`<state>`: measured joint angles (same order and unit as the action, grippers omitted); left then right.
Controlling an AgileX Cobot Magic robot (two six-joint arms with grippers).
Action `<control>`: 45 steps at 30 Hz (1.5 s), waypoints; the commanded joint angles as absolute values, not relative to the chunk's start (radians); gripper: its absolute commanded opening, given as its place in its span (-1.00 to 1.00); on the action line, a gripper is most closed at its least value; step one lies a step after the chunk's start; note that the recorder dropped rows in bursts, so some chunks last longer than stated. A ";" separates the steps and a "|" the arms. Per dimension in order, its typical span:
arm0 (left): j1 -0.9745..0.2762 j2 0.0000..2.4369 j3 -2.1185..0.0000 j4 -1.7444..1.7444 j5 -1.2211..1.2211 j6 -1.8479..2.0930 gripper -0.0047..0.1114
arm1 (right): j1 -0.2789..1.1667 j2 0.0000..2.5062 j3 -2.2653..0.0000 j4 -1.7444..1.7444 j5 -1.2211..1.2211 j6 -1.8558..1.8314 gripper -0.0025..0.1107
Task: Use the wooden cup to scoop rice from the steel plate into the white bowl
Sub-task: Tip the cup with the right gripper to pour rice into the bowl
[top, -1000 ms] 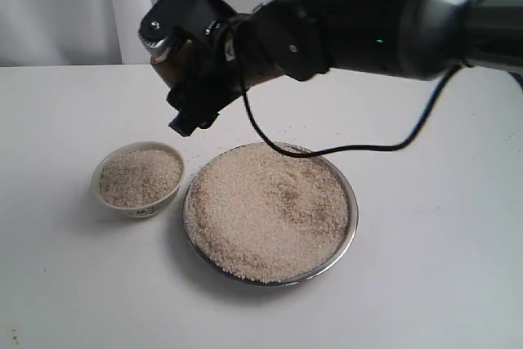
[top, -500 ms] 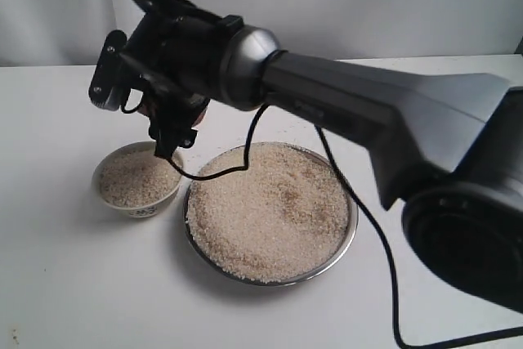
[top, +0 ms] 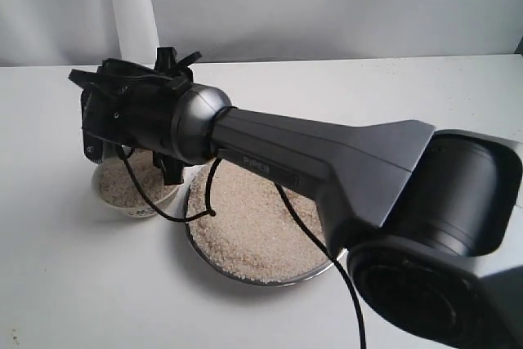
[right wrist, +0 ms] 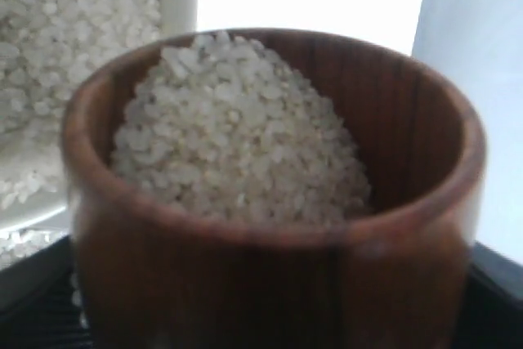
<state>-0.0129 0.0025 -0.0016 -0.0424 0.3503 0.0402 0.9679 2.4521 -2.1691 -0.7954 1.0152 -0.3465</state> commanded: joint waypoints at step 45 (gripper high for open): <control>-0.016 0.000 0.000 -0.042 0.345 0.036 -0.92 | 1.069 2.487 -2.177 -0.987 1.055 -0.448 -0.96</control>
<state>-0.0129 0.0025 -0.0016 -0.0424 0.3503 0.0402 1.0672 2.5127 -2.1705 -0.9780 1.0411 -0.4378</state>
